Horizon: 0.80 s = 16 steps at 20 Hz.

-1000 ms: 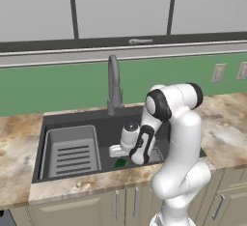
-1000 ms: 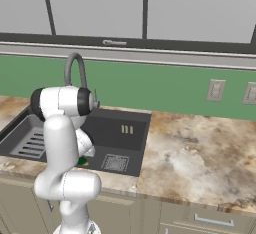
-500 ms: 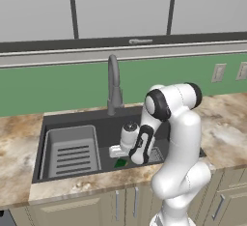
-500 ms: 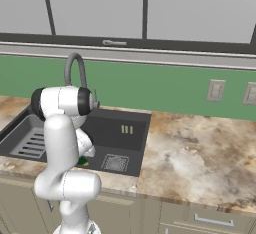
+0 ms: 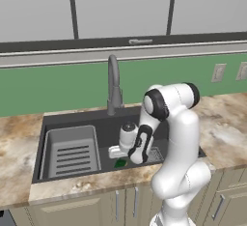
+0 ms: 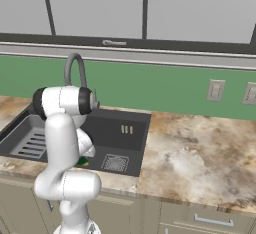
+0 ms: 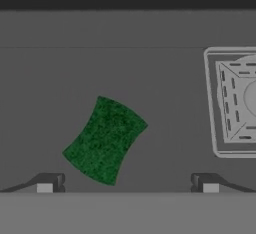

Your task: Pick up the sponge and sponge from the sink, and place them back in the cabinet, and close the cabinet doors.

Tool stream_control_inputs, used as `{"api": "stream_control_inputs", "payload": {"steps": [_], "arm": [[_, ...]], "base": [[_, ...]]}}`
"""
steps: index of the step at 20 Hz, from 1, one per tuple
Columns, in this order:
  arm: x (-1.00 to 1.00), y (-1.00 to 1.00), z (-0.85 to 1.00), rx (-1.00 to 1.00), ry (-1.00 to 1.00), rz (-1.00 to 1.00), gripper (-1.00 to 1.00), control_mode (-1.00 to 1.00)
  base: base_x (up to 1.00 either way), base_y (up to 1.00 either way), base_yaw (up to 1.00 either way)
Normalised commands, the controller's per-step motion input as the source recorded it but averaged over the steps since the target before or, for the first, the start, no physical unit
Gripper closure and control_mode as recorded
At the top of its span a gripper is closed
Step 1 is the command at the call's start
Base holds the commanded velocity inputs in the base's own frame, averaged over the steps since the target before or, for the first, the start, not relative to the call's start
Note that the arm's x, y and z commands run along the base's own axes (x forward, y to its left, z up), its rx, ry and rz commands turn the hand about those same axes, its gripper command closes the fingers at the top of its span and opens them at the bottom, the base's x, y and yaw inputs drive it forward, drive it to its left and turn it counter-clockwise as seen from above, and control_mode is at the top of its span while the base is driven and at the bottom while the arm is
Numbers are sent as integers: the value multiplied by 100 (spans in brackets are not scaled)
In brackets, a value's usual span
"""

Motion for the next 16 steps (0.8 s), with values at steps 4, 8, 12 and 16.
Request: {"api": "stream_control_inputs", "payload": {"steps": [4, 8, 12, 16], "arm": [[20, 0, -10, 0, 0, 0, -100, -100], [26, 0, -2, 0, 0, 0, -100, -100], [22, 0, 0, 0, 0, 0, -100, -100], [17, 0, -4, 0, 0, 0, -100, -100]], "base": [[0, 0, 0], [0, 0, 0], [0, 0, 0], [0, 0, 0]]}}
